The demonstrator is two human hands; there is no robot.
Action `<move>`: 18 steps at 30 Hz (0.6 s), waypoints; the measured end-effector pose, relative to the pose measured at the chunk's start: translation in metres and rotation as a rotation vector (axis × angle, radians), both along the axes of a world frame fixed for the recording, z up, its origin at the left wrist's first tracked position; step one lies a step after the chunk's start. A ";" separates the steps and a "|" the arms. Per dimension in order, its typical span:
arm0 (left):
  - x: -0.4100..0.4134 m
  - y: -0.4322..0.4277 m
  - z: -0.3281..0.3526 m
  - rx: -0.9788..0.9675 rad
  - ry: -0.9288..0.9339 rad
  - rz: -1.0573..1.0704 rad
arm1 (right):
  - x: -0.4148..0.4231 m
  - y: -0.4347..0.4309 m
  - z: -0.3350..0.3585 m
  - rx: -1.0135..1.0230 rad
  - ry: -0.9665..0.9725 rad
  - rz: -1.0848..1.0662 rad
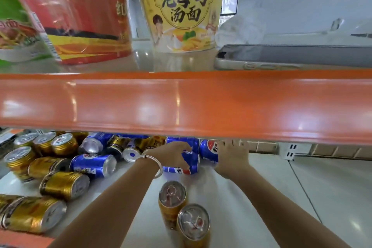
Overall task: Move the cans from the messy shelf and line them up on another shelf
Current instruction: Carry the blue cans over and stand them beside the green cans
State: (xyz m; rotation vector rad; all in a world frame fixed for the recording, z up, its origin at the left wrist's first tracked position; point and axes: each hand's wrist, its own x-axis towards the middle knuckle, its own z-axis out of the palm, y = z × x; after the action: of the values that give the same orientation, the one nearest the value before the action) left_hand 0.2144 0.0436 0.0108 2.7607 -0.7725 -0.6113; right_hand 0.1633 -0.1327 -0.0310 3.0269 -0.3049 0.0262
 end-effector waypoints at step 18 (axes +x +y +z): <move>0.020 -0.008 -0.023 0.248 -0.250 -0.090 | -0.020 -0.020 0.011 0.576 0.396 -0.226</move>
State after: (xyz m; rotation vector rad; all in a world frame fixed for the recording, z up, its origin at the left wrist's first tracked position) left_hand 0.2340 0.0354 -0.0121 3.0855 -0.9346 -0.4055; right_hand 0.1431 -0.1531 -0.0204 3.4070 -0.7165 -0.7962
